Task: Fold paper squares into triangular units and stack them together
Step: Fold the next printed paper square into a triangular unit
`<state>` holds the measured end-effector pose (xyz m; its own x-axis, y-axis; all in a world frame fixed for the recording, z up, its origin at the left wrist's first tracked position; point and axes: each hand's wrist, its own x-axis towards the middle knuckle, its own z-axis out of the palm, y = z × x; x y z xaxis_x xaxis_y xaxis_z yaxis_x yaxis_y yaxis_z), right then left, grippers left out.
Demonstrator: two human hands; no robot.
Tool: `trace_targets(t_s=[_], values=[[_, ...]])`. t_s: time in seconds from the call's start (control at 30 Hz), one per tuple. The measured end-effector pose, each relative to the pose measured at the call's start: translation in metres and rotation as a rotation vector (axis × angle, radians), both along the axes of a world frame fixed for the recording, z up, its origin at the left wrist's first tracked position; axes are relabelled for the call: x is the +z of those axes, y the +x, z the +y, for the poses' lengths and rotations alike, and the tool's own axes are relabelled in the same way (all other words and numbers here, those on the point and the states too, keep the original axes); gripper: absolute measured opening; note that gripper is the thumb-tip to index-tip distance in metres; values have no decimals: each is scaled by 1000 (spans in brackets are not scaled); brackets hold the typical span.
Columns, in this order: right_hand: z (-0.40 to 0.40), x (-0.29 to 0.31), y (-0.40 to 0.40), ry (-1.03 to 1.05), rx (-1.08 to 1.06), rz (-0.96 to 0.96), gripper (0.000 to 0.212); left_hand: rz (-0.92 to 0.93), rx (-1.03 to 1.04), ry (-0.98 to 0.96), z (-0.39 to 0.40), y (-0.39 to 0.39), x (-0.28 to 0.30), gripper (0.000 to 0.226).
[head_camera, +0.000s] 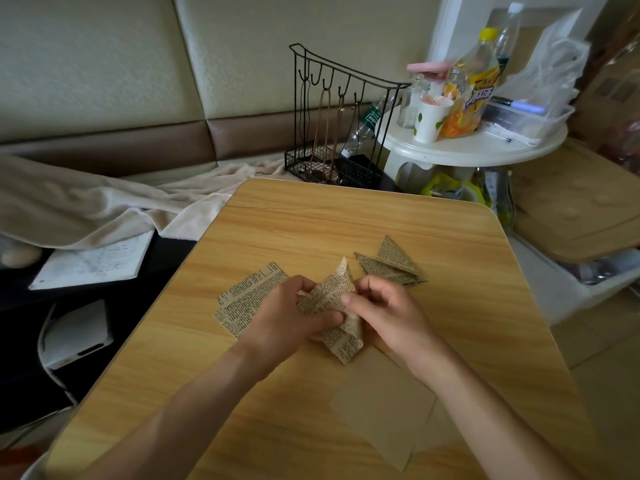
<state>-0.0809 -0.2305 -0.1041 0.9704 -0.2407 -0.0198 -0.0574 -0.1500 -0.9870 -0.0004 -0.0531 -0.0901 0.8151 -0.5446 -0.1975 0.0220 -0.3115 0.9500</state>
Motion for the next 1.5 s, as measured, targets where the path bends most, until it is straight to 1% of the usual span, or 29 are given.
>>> trace_targets(t_s=[0.07, 0.13, 0.2, 0.3, 0.37, 0.4, 0.47, 0.53, 0.57, 0.63, 0.8, 0.9, 0.97, 1.07, 1.17, 1.27, 1.37, 1.5], values=[[0, 1, -1, 16, 38, 43, 23, -14, -56, -20, 0, 0, 2, 36], [0, 0, -1, 20, 33, 57, 20, -23, -79, -34, 1, -1, 4, 28], [1, -3, 0, 35, -6, 54, 17, -12, -58, -48, 1, -1, 3, 21], [2, -7, -1, -1, -42, 37, 21, -41, -8, -33, 2, 3, 3, 14], [2, -7, -1, -21, -39, 31, 23, -91, -46, 2, 5, 7, 4, 11], [2, -6, -1, -15, -39, 30, 24, -99, -78, 5, 6, 8, 5, 12], [2, -6, 0, 0, -62, 24, 30, -78, -117, -24, 8, 8, 6, 25], [4, -7, 1, 7, -95, 11, 38, -84, -86, -16, 8, 8, 3, 39], [6, -8, 1, 0, -110, 7, 41, -98, -52, -8, 6, 7, 2, 41], [7, -8, 1, -12, -118, 7, 43, -102, -6, -14, 5, 6, 2, 37], [1, -6, -2, 82, -61, 20, 25, -66, -137, 11, 8, 8, 9, 22], [2, -5, -2, 128, -92, 8, 17, -12, -121, -62, 8, 5, 11, 21], [6, -6, -2, 149, -129, -10, 17, 23, -85, -114, 6, 4, 10, 22], [9, -5, -1, 140, -141, -20, 18, -14, -23, -100, 6, 5, 9, 17], [4, -4, -3, 148, -91, 2, 19, -55, -66, -65, 8, 8, 9, 14], [0, -4, -6, 172, -86, -3, 15, -11, -107, -103, 10, 9, 10, 16], [3, -7, -5, 163, -90, -34, 11, -18, -103, -103, 12, 8, 9, 15], [6, -11, -5, 128, -122, -66, 14, -38, -83, -98, 14, 10, 7, 9]])
